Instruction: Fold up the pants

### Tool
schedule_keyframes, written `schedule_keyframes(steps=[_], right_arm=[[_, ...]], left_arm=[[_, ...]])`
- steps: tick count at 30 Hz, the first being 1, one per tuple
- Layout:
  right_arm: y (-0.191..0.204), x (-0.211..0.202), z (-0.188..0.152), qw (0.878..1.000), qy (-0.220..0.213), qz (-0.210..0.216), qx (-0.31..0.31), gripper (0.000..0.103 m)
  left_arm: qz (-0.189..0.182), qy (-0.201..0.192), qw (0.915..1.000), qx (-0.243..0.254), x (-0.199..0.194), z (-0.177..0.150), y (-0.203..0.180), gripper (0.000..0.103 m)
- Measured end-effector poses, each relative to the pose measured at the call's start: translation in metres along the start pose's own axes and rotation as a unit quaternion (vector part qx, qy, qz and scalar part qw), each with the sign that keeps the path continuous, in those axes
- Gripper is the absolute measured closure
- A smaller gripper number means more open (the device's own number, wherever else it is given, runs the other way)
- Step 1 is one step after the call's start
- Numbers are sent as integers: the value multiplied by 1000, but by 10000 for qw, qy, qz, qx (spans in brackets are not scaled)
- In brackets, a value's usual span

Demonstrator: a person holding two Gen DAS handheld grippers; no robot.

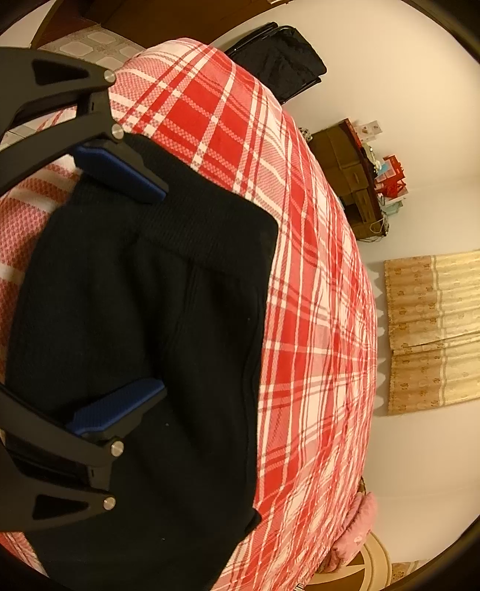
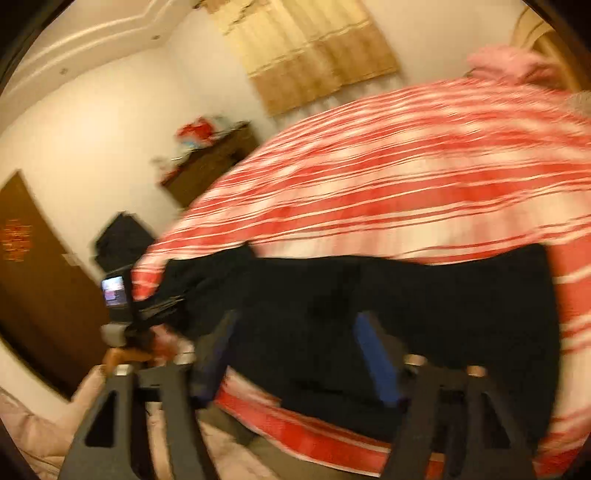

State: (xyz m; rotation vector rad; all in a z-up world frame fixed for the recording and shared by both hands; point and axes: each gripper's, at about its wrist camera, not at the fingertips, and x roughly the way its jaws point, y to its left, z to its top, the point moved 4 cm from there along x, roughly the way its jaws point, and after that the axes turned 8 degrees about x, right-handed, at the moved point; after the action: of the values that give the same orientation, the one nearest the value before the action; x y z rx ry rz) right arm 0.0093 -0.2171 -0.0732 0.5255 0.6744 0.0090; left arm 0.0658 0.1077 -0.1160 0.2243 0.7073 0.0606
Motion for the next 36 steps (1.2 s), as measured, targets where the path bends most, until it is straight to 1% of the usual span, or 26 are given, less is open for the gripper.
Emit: schedule_keyframes(steps=[1, 2, 3, 5, 6, 10, 11, 12, 13, 16, 17, 18, 22, 25, 27, 28, 31, 34, 36], right_arm=[[0, 2, -4, 9995, 32, -248, -175, 46], [4, 5, -8, 9987, 79, -382, -338, 46], [7, 8, -12, 9980, 152, -408, -461, 47], [15, 17, -24, 9975, 340, -258, -571, 48], [20, 22, -28, 9968, 387, -260, -651, 48], [34, 43, -49, 9872, 573, -568, -1374, 49], [36, 49, -52, 9837, 557, -718, -1550, 55], [34, 54, -55, 9799, 569, -895, -1692, 63], [33, 60, -57, 9769, 613, -1012, -1781, 63], [32, 65, -59, 9737, 524, -1115, -1916, 65], [33, 64, -58, 9754, 538, -1028, -1876, 76], [35, 63, -56, 9791, 606, -814, -1761, 96], [38, 48, -44, 9826, 537, -641, -1656, 97], [40, 29, -37, 9883, 535, -265, -1402, 97], [45, 22, -39, 9868, 643, -91, -1481, 97], [47, 21, -42, 9856, 694, -74, -1540, 97], [45, 33, -57, 9823, 863, -245, -1643, 96], [32, 58, -73, 9835, 1281, -99, -1273, 94], [29, 60, -75, 9839, 1350, 4, -1170, 91]], left_arm=[[7, -6, 10000, -3, 0, 0, 0, 4], [7, -7, 10000, -5, 0, 0, 0, 4], [-3, -3, 10000, -3, 0, 0, 0, 4], [-22, 11, 10000, 2, 0, 0, 0, 4], [-37, 20, 10000, 6, 0, 0, -1, 4], [-58, 9, 10000, 23, 0, -1, -1, 3], [-53, 1, 10000, 30, 0, -1, -1, 3], [-53, -3, 10000, 31, 0, -1, 0, 3], [-52, -5, 10000, 30, 0, -1, 0, 3], [-55, -4, 10000, 36, 0, -1, -1, 3], [-57, -4, 10000, 42, 0, -1, -1, 3], [-63, 2, 10000, 44, 0, -1, -1, 3], [-80, 16, 10000, 36, -1, 0, -1, 3], [-88, 18, 10000, 42, -1, 0, 0, 3], [-83, 19, 10000, 38, -1, 0, 0, 3], [-80, 18, 10000, 37, -1, 0, 0, 3], [-78, 9, 10000, 44, -1, 0, 0, 3], [-97, 26, 9999, 50, -1, 0, 0, 3], [-140, 52, 9999, 53, -1, -1, 1, 3]])
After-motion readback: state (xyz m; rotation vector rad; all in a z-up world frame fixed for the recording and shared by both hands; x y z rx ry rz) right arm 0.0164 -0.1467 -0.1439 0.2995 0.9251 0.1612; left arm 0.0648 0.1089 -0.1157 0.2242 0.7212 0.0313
